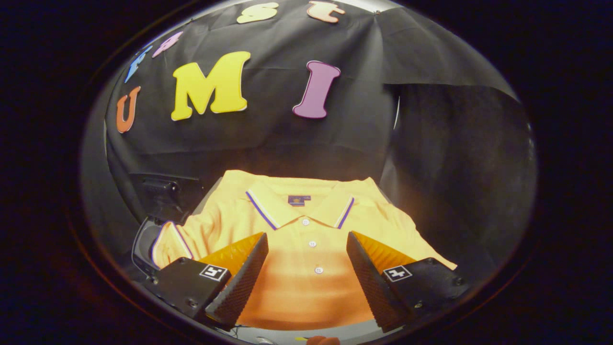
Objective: Put the clothes into the washing machine and then close the washing machine lid.
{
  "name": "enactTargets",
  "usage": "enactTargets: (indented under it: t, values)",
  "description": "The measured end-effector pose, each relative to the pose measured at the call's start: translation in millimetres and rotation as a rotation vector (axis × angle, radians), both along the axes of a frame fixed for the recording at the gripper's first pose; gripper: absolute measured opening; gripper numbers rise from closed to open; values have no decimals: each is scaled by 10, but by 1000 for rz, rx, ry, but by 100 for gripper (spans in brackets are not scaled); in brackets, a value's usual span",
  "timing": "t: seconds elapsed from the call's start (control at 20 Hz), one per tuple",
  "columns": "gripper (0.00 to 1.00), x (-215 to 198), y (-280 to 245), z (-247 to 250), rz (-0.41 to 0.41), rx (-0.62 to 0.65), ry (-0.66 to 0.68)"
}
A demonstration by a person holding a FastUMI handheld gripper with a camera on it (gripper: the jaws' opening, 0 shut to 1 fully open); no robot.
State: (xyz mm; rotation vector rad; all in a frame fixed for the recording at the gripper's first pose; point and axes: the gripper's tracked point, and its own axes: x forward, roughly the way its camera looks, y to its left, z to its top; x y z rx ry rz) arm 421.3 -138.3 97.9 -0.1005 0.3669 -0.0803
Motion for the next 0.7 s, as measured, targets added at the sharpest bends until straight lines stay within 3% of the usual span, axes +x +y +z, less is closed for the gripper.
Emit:
enactTargets:
  t: [0.7]
  values:
    - [100, 147, -81, -300, 36, 76, 153]
